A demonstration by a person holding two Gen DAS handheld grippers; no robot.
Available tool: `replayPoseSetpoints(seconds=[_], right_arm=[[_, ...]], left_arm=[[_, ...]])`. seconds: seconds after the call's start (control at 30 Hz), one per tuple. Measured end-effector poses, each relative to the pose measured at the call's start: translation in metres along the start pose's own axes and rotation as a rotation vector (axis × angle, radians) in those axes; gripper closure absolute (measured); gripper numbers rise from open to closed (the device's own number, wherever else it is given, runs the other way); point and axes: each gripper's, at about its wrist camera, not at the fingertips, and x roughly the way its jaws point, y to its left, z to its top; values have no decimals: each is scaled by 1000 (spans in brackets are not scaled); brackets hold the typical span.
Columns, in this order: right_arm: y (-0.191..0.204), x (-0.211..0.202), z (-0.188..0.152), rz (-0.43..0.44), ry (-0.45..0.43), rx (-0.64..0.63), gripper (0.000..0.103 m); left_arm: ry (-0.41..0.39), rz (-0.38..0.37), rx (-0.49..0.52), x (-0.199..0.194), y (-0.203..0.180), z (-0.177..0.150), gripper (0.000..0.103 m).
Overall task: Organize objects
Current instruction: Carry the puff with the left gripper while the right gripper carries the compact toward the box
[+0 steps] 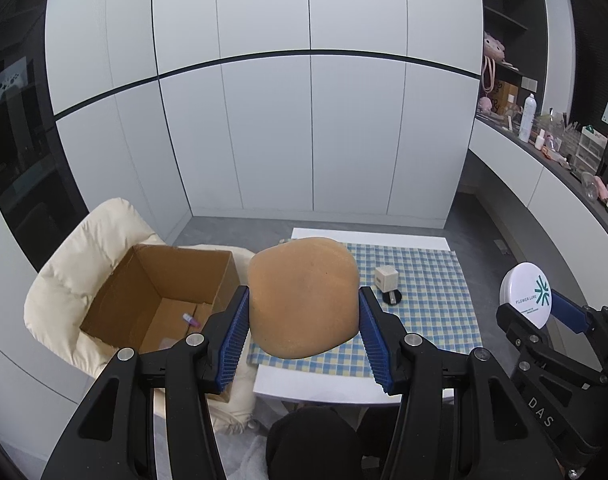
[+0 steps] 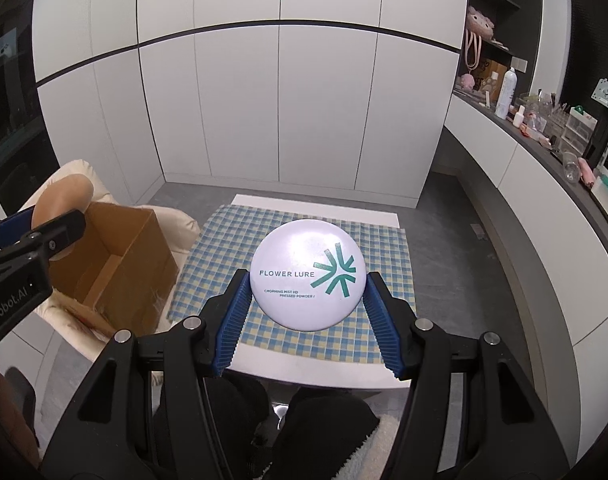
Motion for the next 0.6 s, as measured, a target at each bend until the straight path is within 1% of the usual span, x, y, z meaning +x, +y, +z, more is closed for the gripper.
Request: replayPoseSetpoints(seconds=[0.23,0.4,0.5,0.6], right_arm=[[-3,-2,-32,28,36,-7,43],[-9,-4,-55,61,66,3,43],[-11,-5,-66,67,76,2,43],[-14,-7,-77,72,86,3,43]], left_arm=[[8,2,3,-12,3,-31,50],[29,-26,-11,-18,8,-54,50],[28,-13,8,-20,6,-65,50],[53,-9,18,-18,5,-77,50]])
